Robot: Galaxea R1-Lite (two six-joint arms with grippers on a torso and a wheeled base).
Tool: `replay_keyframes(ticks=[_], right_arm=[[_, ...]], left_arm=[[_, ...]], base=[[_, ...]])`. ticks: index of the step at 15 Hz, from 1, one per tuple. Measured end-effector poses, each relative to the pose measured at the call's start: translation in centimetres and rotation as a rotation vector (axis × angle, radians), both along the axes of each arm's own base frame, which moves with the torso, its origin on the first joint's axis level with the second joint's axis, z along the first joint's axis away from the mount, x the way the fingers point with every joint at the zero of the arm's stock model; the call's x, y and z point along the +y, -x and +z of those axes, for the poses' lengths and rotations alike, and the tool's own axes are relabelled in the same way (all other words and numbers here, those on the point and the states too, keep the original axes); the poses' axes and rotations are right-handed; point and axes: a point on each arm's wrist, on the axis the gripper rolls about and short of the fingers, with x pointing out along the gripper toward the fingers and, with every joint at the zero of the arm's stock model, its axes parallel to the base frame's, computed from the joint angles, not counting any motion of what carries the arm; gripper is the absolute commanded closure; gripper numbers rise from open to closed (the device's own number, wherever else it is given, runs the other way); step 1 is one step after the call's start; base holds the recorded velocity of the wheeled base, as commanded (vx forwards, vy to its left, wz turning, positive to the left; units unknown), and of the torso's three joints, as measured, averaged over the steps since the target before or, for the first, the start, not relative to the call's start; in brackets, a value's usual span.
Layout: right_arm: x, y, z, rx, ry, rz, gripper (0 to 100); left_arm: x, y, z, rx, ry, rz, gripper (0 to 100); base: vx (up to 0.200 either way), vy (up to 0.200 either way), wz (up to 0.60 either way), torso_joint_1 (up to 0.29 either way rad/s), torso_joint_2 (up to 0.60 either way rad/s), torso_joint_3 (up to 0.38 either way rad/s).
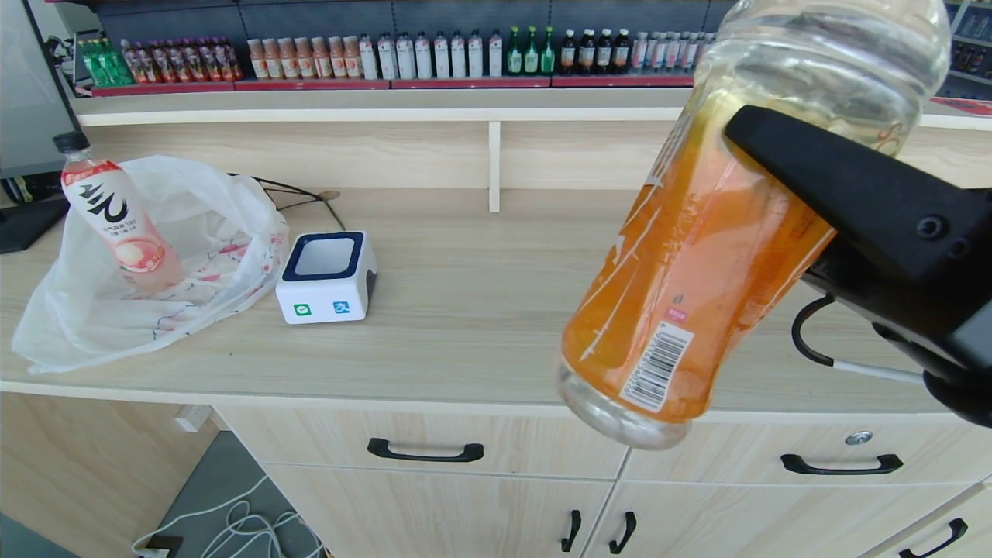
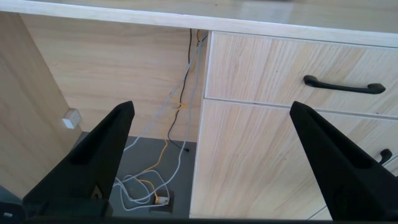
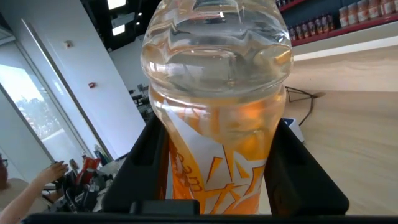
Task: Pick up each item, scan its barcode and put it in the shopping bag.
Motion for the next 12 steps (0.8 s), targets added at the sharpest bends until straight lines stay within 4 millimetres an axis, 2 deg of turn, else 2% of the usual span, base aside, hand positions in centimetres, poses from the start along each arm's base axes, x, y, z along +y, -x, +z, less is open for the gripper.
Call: replay_keyframes(ticks=[6,12], right_arm=[[0.16,0.00,-0.36,-0.013,0.025,0.003,100],[0.99,-0.80,-0.95,-0.042,0.076,-0.032,100]], left_arm=[[0.00,0.00,0.00,0.000,0.000,0.000,0],[0.00,0.00,0.00,0.000,0.000,0.000,0]], base=[[0.000,0.000,0.00,0.000,0.00,0.000],[0.000,0.000,0.00,0.000,0.00,0.000]])
